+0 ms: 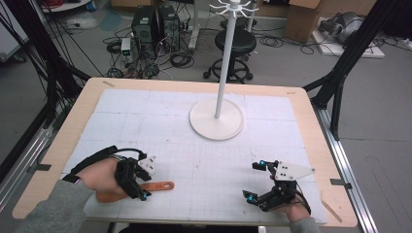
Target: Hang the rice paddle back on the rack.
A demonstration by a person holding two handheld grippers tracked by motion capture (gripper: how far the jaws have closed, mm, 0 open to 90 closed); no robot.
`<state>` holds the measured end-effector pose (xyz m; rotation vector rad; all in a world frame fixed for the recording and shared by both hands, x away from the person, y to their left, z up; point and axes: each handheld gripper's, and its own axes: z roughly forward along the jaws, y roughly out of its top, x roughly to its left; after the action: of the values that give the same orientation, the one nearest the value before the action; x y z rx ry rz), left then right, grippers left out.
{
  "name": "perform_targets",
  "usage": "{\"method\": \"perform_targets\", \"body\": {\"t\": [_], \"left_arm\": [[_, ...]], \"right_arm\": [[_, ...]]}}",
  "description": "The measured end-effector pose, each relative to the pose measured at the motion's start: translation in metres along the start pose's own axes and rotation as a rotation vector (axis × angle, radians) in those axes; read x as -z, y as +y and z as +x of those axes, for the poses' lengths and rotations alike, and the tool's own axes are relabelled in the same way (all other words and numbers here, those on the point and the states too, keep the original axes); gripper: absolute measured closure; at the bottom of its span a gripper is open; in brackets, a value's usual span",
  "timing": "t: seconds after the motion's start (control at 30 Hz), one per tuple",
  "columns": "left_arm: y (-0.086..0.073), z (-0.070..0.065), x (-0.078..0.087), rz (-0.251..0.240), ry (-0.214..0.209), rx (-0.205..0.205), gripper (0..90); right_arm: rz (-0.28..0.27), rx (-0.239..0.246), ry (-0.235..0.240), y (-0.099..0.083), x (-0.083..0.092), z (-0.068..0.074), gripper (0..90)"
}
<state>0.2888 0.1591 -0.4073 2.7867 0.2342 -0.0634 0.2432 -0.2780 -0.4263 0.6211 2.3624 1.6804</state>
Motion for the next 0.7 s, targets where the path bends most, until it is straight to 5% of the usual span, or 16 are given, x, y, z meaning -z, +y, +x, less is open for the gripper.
{"method": "perform_targets", "body": {"t": [0.33,0.7], "left_arm": [[0.0083,0.0031,-0.0034,0.084,0.021,-0.022,59.4],[0.0078,0.0001,-0.0028,0.083,0.056,-0.044,65.3]], "right_arm": [[0.003,-0.004,0.001,0.0000,-0.0004,0.0001,1.2],[0.001,0.003,-0.002,-0.0002,-0.0003,-0.0006,1.2]]}}
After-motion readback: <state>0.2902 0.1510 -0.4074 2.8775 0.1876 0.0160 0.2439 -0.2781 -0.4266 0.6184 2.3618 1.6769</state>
